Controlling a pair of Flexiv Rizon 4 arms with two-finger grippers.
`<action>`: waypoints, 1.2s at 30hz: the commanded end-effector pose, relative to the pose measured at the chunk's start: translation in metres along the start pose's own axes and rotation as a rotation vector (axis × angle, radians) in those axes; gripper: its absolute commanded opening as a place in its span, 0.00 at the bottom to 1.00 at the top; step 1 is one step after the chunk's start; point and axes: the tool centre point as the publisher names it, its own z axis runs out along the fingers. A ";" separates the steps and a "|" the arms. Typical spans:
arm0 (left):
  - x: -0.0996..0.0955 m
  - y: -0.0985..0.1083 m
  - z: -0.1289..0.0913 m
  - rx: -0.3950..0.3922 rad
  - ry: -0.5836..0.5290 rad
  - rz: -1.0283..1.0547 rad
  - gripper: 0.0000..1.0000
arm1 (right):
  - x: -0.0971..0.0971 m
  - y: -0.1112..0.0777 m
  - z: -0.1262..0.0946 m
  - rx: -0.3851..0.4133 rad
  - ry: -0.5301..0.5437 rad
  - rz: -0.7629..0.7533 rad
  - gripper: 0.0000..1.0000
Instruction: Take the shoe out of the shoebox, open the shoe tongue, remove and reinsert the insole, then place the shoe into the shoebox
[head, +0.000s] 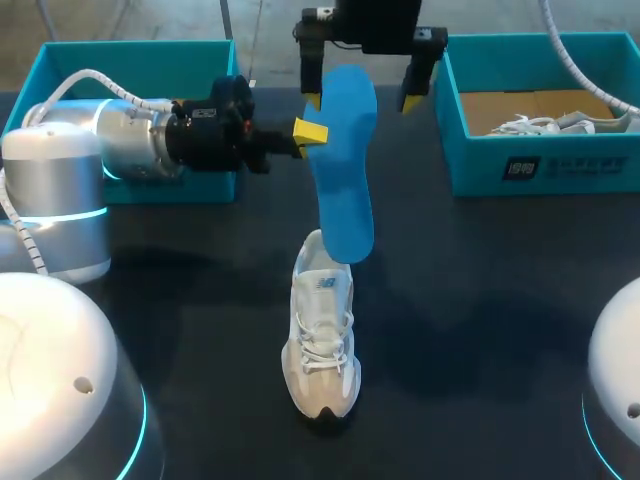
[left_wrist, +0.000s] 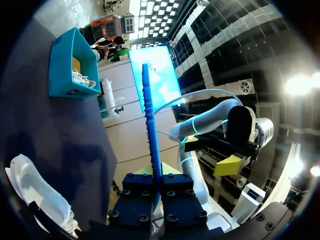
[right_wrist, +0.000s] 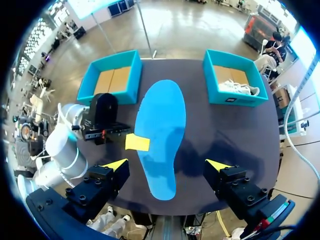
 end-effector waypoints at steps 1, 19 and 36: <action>0.000 0.001 0.000 0.000 -0.001 0.000 0.00 | -0.015 -0.002 0.003 -0.005 0.048 0.005 1.00; 0.000 0.001 0.000 0.000 -0.001 0.000 0.00 | -0.052 0.005 0.006 -0.023 0.167 0.029 1.00; 0.000 0.001 0.000 0.000 -0.001 0.000 0.00 | -0.083 0.004 0.020 -0.032 0.400 0.043 1.00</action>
